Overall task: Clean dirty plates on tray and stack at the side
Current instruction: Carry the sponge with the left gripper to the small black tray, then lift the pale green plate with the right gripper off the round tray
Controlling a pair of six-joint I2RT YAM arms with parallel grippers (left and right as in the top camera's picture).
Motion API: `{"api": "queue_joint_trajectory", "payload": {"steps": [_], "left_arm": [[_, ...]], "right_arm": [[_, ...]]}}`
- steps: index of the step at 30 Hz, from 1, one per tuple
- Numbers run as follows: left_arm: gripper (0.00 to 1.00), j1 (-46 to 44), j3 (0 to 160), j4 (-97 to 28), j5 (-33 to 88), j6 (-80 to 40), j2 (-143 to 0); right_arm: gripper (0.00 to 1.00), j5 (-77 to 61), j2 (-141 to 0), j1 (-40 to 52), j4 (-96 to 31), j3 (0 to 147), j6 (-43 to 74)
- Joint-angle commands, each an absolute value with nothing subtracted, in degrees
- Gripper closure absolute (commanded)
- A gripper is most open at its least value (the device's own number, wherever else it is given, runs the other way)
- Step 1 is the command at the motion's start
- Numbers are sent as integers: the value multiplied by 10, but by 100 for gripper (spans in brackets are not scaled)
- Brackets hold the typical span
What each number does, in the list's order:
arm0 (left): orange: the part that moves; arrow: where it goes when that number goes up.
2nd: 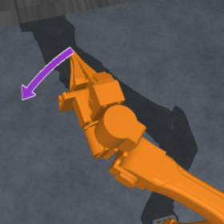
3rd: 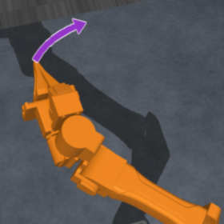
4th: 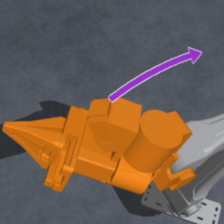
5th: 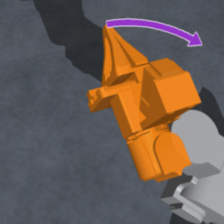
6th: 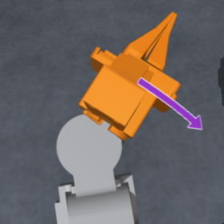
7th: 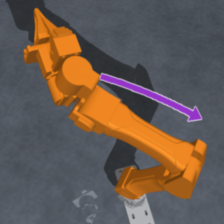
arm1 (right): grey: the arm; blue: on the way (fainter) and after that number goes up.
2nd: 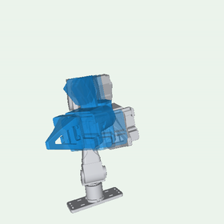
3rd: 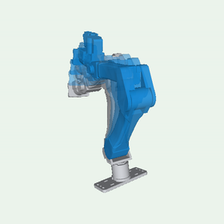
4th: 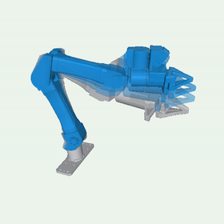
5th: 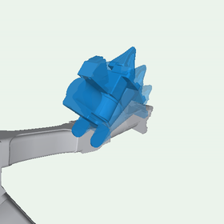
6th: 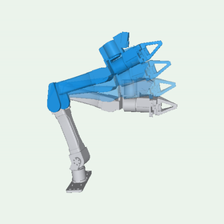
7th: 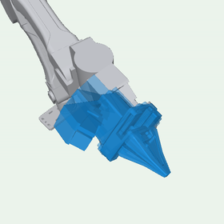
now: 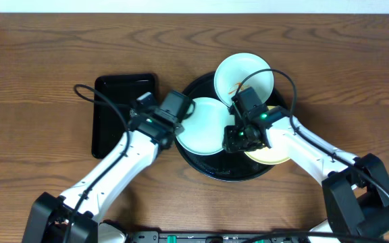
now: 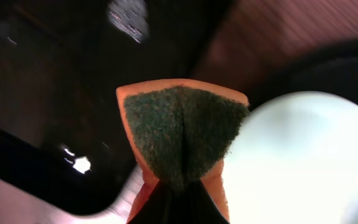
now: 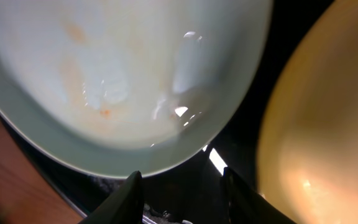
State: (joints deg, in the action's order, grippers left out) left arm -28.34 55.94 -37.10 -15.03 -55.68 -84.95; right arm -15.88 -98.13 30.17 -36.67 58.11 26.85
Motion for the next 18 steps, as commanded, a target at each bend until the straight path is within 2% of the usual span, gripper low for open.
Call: {"api": "queue_joint_trajectory", "payload": {"steps": [1,11,14,18], "left_arm": [[93,-251,558,-371,-164,-443,-842],[93,-162,557,-349,-164,-201,-845],[92,-145,557,-346,-164,-169,-850],[92,-130,557,-346,-163,-161,-861]], "right_arm": [[60,-148,-983,320,-367,583,314],[58,-133,-1041,348,-312,583,406],[58,-133,-1066,350,-309,583,425],[64,-133,-1077,349,-297,583,428]]}}
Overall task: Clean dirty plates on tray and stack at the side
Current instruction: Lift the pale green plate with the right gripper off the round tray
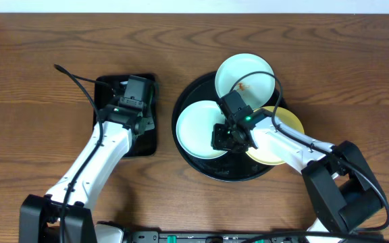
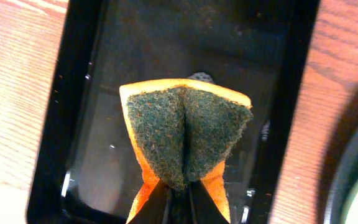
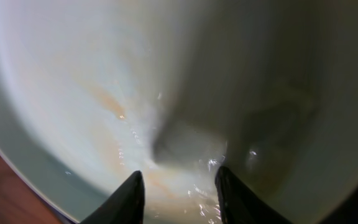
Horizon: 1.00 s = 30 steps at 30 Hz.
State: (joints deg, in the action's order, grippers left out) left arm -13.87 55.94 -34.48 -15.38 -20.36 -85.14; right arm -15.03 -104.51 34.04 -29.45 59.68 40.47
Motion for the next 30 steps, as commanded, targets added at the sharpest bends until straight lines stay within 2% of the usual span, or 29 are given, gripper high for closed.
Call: {"api": "queue_joint_trajectory", "payload": {"steps": [1,8,10,12,18,23,30], "left_arm": [[92,-128,557,-347,-161,-161,-861],[93,-125,556,-347,-161,-161,-862],[92,-125,556,-346,-161,-161,-862],[92,-125,556,-346,-161,-161,-862],[92,-125,556,-346,-161,-161,-862],[92,-125,556,-346,-161,-161,-862],[92,-126,556,-346,-161,-161,-862]], "right_arm": [[66,-133,-1076,349,-295,583,428],[71,-136,-1074,349,-320,583,427],[79,-150,-1074,348,-319,583,404],[82,-184,-1072,348,-305,584,357],[74,-152,-1026,341,-311,592,351],[73,-109,-967,340,-339,592,352],[71,-109,-968,342,-411,584,416]]}}
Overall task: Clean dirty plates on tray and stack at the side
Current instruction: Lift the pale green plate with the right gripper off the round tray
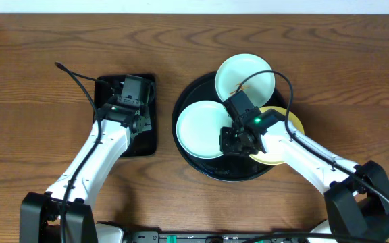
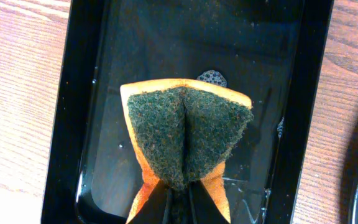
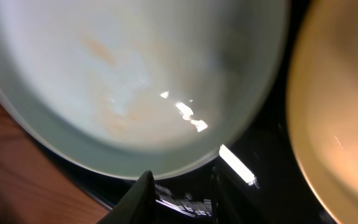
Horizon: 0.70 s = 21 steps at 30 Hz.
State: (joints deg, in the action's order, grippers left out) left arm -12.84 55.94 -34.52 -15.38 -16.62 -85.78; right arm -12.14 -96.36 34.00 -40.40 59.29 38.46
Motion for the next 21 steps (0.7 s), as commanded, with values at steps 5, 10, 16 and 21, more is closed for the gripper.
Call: {"api": "queue_joint_trajectory", "payload": {"steps": [5,10,16,21], "left_arm": [[92,-126,556,-346,-161,-161,-862],[92,-125,556,-347,-161,-161,-862],[92,-126,556,-347,-161,-162,-862],[92,-126,556,-347,-161,-162,-862]], "right_arm": [[66,-103,-983,352,-375,566,440],[67,-103,-1006,356,-325,546,463],[89,-98,-1020,356,-287,544,463],[99,-96,-1019,355,-269,544,462]]}}
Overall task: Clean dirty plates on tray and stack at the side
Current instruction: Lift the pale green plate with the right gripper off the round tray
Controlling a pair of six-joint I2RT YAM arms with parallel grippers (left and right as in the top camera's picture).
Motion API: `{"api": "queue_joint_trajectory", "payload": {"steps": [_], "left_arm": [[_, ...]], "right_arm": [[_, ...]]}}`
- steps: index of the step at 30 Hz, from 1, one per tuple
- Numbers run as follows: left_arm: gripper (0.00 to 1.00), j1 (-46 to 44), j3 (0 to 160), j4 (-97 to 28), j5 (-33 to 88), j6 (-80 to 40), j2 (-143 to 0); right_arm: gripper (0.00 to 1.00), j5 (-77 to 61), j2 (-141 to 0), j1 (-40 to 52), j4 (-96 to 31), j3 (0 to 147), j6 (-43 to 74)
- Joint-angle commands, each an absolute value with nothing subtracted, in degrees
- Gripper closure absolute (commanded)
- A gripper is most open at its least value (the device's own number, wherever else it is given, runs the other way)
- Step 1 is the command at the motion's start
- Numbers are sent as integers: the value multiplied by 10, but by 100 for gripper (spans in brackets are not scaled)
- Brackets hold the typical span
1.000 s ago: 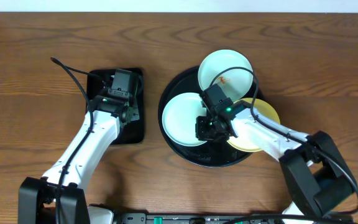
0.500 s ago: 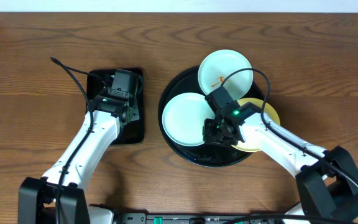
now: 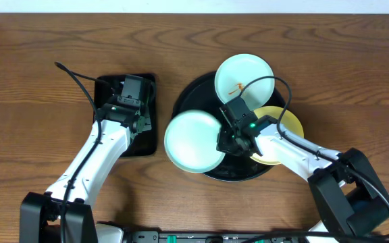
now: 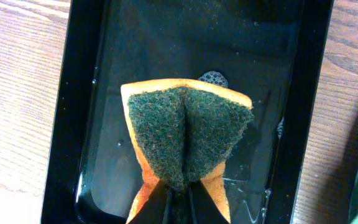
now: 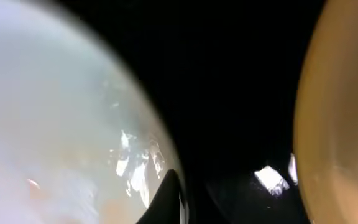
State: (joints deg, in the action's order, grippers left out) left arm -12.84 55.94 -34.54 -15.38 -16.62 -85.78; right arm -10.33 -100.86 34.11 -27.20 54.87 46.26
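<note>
A pale green plate [image 3: 193, 142] lies over the left edge of the round black tray [image 3: 201, 94] and sticks out past it. My right gripper [image 3: 225, 142] is shut on this plate's right rim; the right wrist view shows a finger [image 5: 169, 194] over the wet rim. A second pale green plate [image 3: 244, 75] with an orange smear sits at the tray's back. A yellow plate [image 3: 283, 120] lies at the right, partly under my arm. My left gripper [image 4: 178, 191] is shut on a folded orange and green sponge [image 4: 185, 134].
A rectangular black tray [image 4: 79, 93] holding a little water lies left of the round tray, under the sponge. A cable [image 3: 80, 77] loops over the wooden table [image 3: 32, 81] beside it. My left arm crosses the front left of the table.
The pale green plate has moved left and now overhangs the round tray's left edge. My right gripper, open at its rim before, is shut on it. The left arm has not moved.
My left gripper held the sponge at the plate's left rim, with the right gripper open at its right rim. Then the sponge was over the rectangular tray and stayed there. The right gripper stayed by the plate, then shut on the rim, and the plate shifted left.
</note>
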Motion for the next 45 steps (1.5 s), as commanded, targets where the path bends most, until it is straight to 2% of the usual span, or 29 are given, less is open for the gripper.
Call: {"api": "queue_joint_trajectory", "payload": {"steps": [1,7,13,17,25,40,45], "left_arm": [[92,-126,556,-347,-161,-162,-862],[92,-126,556,-347,-161,-162,-862],[92,-126,556,-346,-161,-162,-862],[92,-126,556,-347,-161,-162,-862],[92,-125,556,-346,-161,-162,-862],[92,-125,556,-342,-161,-162,-862],[92,-125,556,-340,-161,-164,-862]], "right_arm": [[99,-96,-1019,354,-265,544,462],[99,-95,-1018,345,-246,544,441],[99,-87,-1004,335,-193,545,311],[99,-25,-981,332,-156,545,224],[99,187,-925,332,-131,545,90],[99,336,-837,347,-49,545,-96],[99,349,-820,356,-9,545,-190]]}}
